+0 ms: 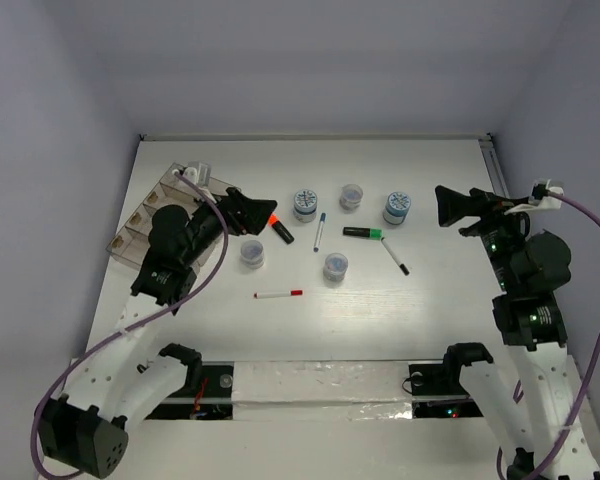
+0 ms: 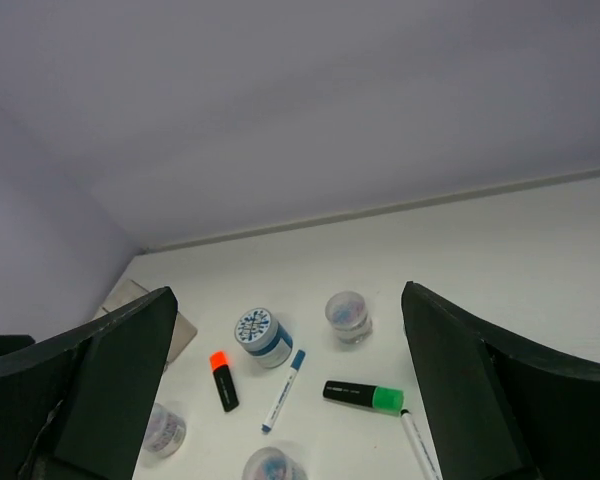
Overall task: Sort the stationery into containers
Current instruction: Pick up the stationery from the center of the board.
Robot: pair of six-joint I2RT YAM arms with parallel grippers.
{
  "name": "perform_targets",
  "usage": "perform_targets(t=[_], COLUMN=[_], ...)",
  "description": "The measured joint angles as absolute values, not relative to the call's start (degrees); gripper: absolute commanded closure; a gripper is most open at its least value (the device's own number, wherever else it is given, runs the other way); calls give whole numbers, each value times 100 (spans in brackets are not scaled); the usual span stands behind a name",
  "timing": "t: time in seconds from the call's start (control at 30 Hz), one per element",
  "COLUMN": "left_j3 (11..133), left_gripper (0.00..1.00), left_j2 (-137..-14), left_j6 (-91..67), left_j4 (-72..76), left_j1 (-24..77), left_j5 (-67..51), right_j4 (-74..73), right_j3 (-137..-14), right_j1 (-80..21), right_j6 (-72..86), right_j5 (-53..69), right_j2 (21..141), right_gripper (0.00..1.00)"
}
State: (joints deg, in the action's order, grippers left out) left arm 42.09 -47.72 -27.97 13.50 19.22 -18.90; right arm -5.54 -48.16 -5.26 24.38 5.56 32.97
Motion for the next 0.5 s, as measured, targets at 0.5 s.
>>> perform_targets(t=[0.5], left_j3=[5605], left_gripper=[1], left_j2=[-7356], left_j6=[-2134], left_j4=[1345], left_j1=[3739], left_j5=[-67], right_j4=[-567], right_j3=[-4781], right_j1=[-526], right_j6=[2418], right_j5=[495], right_j2=[3389], right_gripper=[0])
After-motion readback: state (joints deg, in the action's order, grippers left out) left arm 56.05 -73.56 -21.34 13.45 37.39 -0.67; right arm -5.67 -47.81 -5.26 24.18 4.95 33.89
